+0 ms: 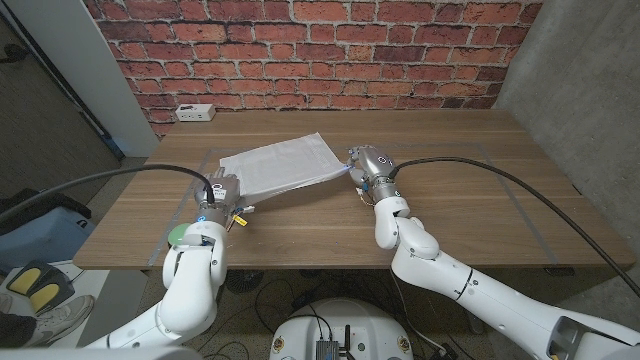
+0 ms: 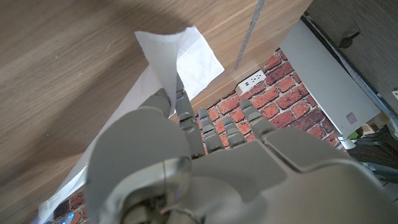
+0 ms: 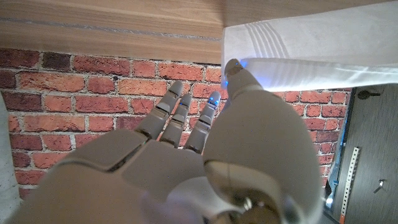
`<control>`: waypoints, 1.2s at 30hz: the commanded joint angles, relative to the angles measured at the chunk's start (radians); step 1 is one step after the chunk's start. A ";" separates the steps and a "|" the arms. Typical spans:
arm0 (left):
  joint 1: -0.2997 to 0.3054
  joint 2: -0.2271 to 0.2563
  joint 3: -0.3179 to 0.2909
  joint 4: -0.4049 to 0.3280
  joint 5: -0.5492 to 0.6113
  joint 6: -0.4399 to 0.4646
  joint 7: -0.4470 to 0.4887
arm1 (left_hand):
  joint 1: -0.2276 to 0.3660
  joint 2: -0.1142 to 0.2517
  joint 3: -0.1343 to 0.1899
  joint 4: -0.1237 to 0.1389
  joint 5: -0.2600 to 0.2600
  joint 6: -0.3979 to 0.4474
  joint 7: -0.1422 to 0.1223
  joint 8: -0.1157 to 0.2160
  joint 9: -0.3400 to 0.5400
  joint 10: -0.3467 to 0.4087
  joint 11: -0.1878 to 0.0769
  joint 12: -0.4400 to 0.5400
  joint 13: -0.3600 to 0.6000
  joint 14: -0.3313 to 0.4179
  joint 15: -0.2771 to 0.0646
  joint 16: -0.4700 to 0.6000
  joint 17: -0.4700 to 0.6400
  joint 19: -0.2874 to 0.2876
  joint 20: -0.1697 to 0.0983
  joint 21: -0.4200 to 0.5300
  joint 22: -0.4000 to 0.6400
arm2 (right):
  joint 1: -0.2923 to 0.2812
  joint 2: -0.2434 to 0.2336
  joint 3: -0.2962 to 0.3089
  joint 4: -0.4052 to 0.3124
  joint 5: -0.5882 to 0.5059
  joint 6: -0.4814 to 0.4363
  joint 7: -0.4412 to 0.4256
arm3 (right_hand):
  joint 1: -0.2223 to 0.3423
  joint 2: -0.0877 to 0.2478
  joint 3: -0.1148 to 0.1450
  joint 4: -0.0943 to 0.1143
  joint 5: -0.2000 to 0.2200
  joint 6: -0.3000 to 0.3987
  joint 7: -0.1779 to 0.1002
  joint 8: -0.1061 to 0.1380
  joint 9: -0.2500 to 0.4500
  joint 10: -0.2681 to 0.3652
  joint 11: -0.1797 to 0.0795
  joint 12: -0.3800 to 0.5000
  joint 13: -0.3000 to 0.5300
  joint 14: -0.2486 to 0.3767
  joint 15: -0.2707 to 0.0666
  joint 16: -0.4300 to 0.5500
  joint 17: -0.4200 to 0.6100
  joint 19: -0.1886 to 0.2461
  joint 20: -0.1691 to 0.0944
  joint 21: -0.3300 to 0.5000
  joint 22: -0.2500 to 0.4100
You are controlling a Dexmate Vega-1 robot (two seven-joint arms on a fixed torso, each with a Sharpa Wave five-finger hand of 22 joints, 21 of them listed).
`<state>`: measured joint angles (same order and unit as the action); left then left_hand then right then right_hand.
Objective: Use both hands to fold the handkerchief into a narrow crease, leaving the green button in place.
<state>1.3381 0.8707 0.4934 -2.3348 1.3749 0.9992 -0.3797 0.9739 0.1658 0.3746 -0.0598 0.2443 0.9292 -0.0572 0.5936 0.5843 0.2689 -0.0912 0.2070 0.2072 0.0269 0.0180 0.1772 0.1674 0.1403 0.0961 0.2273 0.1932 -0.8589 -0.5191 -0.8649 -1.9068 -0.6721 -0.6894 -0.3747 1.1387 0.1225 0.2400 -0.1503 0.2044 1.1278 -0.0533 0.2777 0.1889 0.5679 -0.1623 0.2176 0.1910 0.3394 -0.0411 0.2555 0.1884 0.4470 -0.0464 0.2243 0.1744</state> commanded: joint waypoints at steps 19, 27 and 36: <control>0.125 -0.038 -0.192 -0.133 -0.011 -0.100 -0.036 | 0.009 0.002 -0.012 -0.014 0.004 -0.009 -0.018 0.015 0.011 0.014 0.002 0.008 0.004 0.003 0.003 0.005 0.001 -0.002 0.008 0.005 0.004 | -0.028 0.007 0.114 0.002 0.155 0.171 -0.132 | 0.014 0.004 -0.008 -0.001 0.011 0.022 0.029 -0.009 0.008 -0.001 -0.002 -0.010 0.003 0.008 -0.154 -0.007 0.005 0.001 -0.033 -0.006 0.005; 0.101 -0.080 -0.206 -0.102 0.039 -0.137 -0.048 | 0.011 0.005 -0.015 -0.018 0.004 0.002 -0.014 0.019 0.005 0.019 -0.003 0.010 0.004 0.005 -0.001 0.005 0.001 0.000 0.006 0.006 0.004 | -0.007 0.015 0.130 0.032 0.201 0.215 -0.127 | 0.015 0.003 -0.009 -0.001 0.012 0.026 0.030 -0.011 0.009 0.000 -0.003 -0.011 0.003 0.007 -0.153 -0.011 0.004 0.000 -0.031 -0.007 0.005; 0.048 -0.116 -0.212 -0.042 0.034 -0.177 -0.026 | 0.014 0.006 -0.017 -0.022 0.004 0.004 -0.010 0.020 -0.004 0.023 -0.006 0.010 0.003 0.008 -0.006 0.005 0.001 0.001 0.004 0.007 0.003 | 0.037 0.035 0.128 0.092 0.236 0.261 -0.122 | 0.014 0.002 -0.009 -0.001 0.013 0.028 0.030 -0.014 0.009 0.000 -0.001 -0.013 0.003 0.008 -0.149 -0.015 0.003 -0.002 -0.030 -0.009 0.005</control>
<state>1.4297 0.7940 0.2940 -2.4286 1.3906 0.8636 -0.4203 0.9759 0.1680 0.3563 -0.0771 0.2408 0.9251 -0.0751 0.6105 0.5812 0.2832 -0.0980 0.2113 0.2069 0.0273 0.0176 0.1772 0.1678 0.1352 0.1016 0.2273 0.1930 -0.8619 -0.5027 -0.7429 -1.8697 -0.4829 -0.4859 -0.4996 1.1440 0.1278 0.2334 -0.1486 0.2119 1.1312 -0.0502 0.2692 0.1927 0.5680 -0.1624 0.2091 0.1910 0.3393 -0.0411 0.2437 0.1884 0.4468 -0.0464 0.2166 0.1743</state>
